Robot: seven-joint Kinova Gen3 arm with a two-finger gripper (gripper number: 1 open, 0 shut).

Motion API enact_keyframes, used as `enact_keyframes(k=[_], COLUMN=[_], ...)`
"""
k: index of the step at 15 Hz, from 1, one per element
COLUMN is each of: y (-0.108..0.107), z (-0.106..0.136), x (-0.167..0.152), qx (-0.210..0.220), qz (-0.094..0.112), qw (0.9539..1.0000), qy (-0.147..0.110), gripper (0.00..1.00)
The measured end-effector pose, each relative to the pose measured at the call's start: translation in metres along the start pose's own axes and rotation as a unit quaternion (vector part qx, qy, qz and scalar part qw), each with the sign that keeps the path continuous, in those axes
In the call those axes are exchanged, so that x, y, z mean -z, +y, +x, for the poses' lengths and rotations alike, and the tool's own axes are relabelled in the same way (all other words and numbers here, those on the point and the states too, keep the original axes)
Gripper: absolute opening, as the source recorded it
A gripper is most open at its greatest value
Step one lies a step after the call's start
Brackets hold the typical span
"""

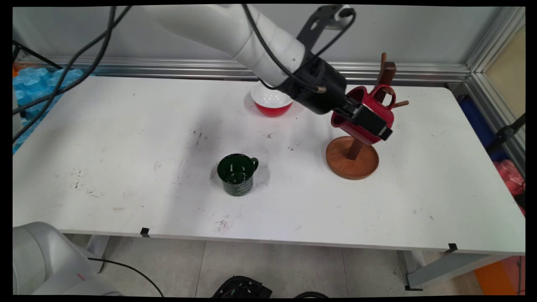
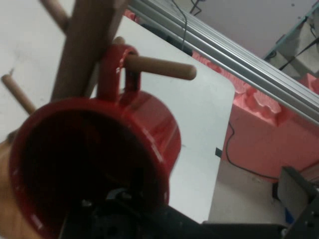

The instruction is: Pick up the red mug from the rack, then place the picked object on the table

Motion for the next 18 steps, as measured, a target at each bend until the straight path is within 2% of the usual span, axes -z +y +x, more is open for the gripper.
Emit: enact_keyframes(k=[10,11,18], y=[-0.004,-0.004,-0.010], z=[0.009,0.009,0.007], x=[-0.030,-0.031,-0.034], qx=[-0.024,-0.026,-0.036], qz=[0.000,0.000,0.005], qw=[0.9997,0.9997,0.9993], qy=[0.000,0.000,-0.004], gripper=[1.00,0.00,0.00])
